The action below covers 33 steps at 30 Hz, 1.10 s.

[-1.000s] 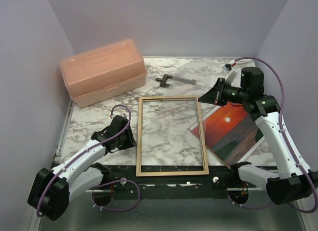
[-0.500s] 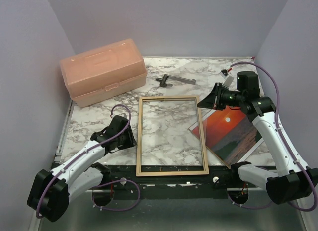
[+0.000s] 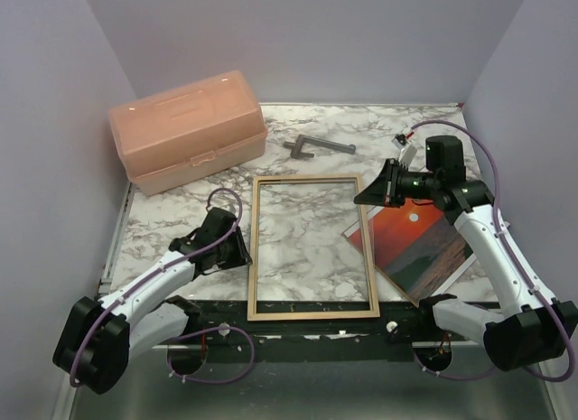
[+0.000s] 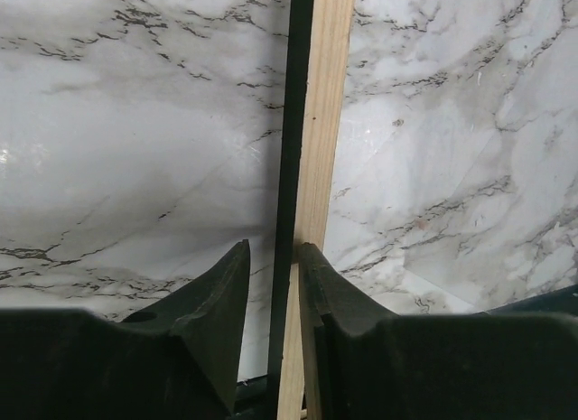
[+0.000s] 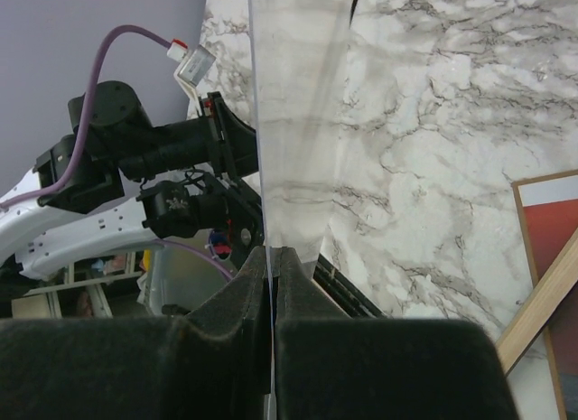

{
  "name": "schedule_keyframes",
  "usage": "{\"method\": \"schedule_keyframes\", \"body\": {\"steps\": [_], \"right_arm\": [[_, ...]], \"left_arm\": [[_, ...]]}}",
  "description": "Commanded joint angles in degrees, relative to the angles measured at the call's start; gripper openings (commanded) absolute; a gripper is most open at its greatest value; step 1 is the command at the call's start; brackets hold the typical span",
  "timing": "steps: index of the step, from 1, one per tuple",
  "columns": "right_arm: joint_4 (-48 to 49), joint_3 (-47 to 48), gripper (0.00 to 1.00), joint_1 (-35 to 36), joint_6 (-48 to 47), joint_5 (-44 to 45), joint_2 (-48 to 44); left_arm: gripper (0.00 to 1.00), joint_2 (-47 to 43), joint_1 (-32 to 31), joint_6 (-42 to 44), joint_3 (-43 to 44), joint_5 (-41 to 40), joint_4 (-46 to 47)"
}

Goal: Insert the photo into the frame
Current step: Place the photo frame item in the photo frame.

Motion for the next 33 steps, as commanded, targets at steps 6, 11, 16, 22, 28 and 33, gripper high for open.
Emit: {"method": "schedule_keyframes", "body": {"steps": [6,11,16,22,28,33], "right_arm": [[6.74,-4.26,0.01,0.04,3.51,-6.96,0.67],[8.64,-6.25,0.01,0.05,4.90,-8.58,1.08],[10.92,-8.68,0.01,0.02,6.55,-10.59,1.03],[14.06,-11.02,0.01,0.03,9.45,-12.36,0.80],[18.04,-13.52,0.01,0.09,12.83,-13.33,0.33],[18.42,-14.62,0.01,0.14,12.91,-13.51,0.64]], "left_arm": [[0.23,2.29,0.17,1.07,-1.09,0.61,1.32],[0.20,2.15,0.17,1.06,-1.16,0.44,1.31],[0.20,2.97,0.17,1.14,-0.92,0.38,1.34],[0.20,3.13,0.17,1.24,-0.92,0.45,1.44],[0.20,4.02,0.17,1.32,-0.71,0.45,1.44],[0.20,4.47,0.17,1.41,-0.70,0.61,1.50]]}}
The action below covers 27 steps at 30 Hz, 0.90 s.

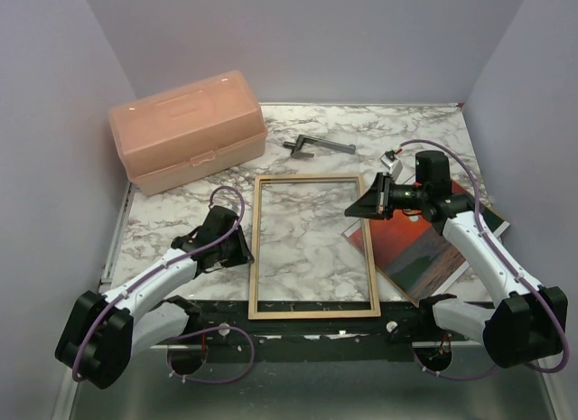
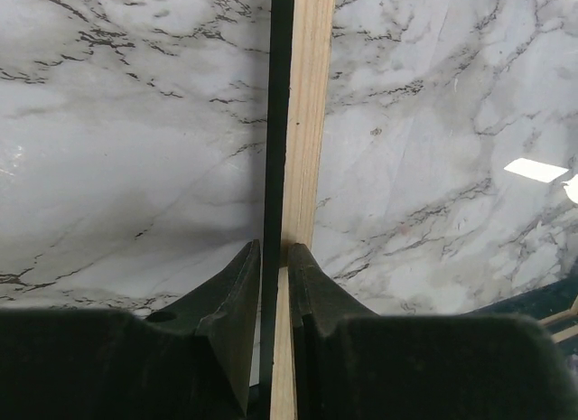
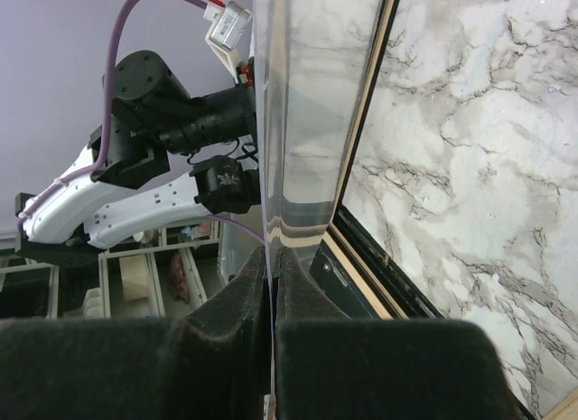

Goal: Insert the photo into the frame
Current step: Place the photo frame item in the photo frame.

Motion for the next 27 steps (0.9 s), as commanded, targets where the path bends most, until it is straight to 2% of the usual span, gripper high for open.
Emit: {"method": "schedule_keyframes", "body": {"steps": [1,27], "right_arm": [[3.52,-1.25,0.01,0.14,1.67,-3.07,-0.37],[11.61,-8.12,0.01,0.84,5.91,-4.89,1.09]], "left_arm": [[0.20,1.86,0.17,1.45,-0.76,-1.10,-1.73],[0.19,2.61,0.17,1.54,-0.65,-0.86,-1.70]]}}
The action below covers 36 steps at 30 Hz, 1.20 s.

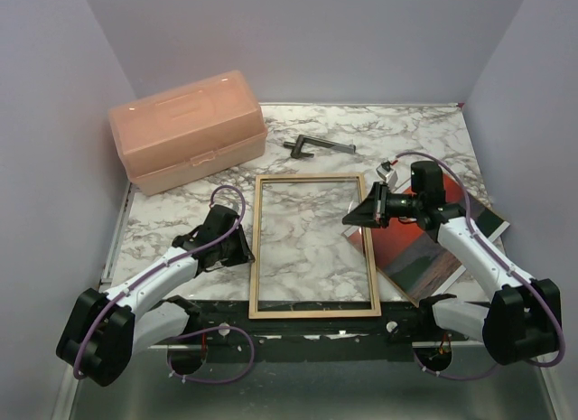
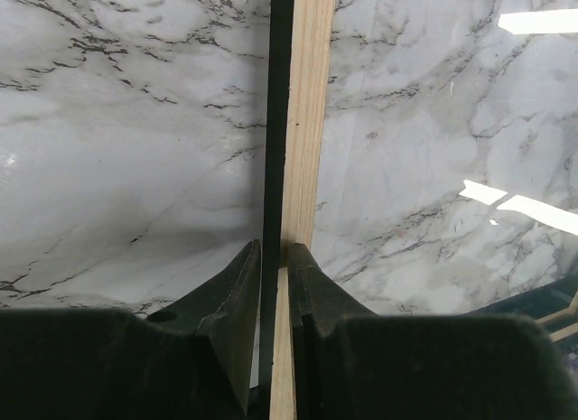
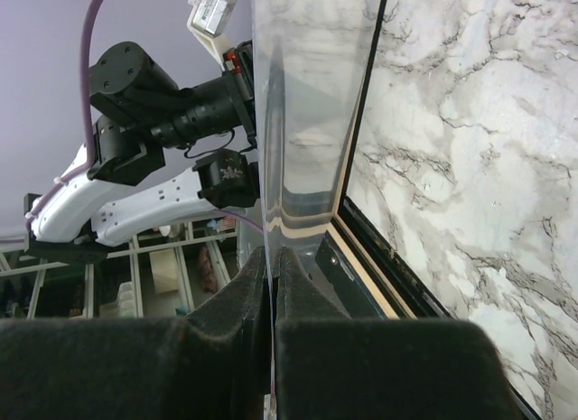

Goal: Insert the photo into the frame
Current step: Place the photo frame item in the photo frame.

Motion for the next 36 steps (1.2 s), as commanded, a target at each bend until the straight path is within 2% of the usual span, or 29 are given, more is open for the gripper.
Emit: {"method": "schedule_keyframes", "body": {"steps": [1,14,25,36], "right_arm": [[3.20,-0.88,0.01,0.77,1.22,-2.71,0.28],[5.28,-1.94,0.01,2.39,3.14,-2.57,0.41],[2.87,-0.44,0.01,2.84,1.31,-2.50,0.42],[6.54,-0.81,0.01,2.91,1.27,-3.95,2.99]], "left_arm": [[0.19,1.65,0.17,1.52,-0.95,-1.29,-2.41],[0.19,2.09,0.17,1.70,-0.98,-1.15,-2.15],[0.19,2.18,0.08,1.70,-0.95,-1.14,-2.23],[0.19,2.64,0.09,1.78,-0.92,-0.79,-2.13]]}}
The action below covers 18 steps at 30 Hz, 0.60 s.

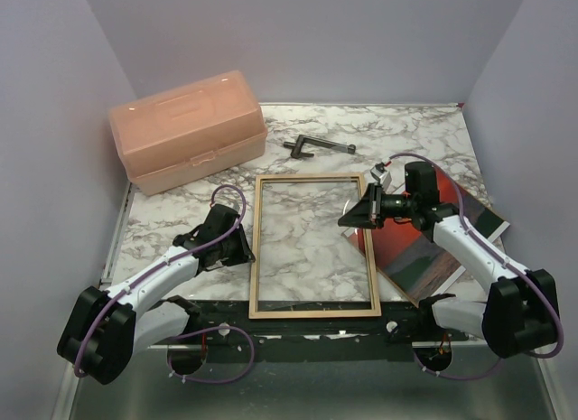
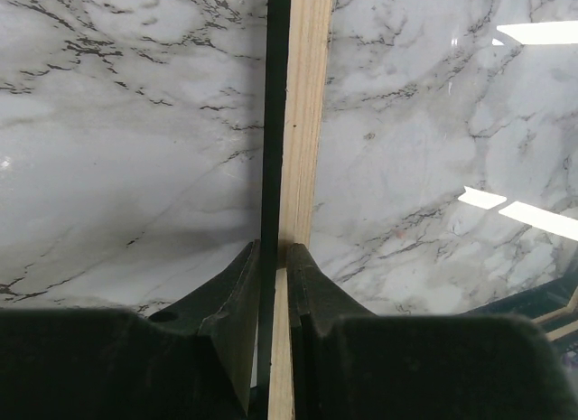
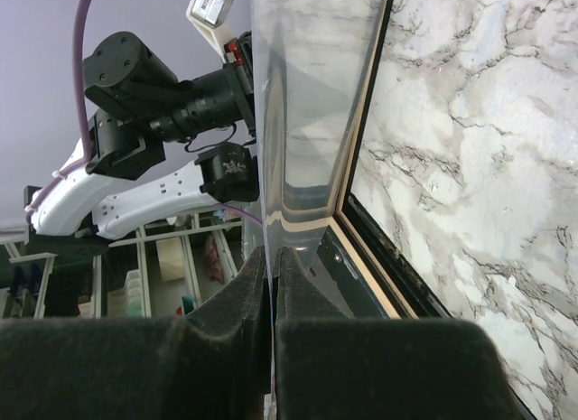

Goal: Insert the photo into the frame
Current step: Place the photo frame item in the photo frame.

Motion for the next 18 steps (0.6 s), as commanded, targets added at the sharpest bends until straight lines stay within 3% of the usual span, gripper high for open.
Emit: {"method": "schedule_keyframes", "body": {"steps": [1,18], "right_arm": [[2.72,0.43,0.01,0.70,-0.43,-3.61,1.15],[-0.13,1.46,0.01,0.69,-4.85,-3.42,4.29]], "left_arm": [[0.19,1.94,0.08,1.74,-1.19,-1.07,-2.22],[0.18,2.25,-0.27,1.83,-1.07,-0.87,-2.33]]}}
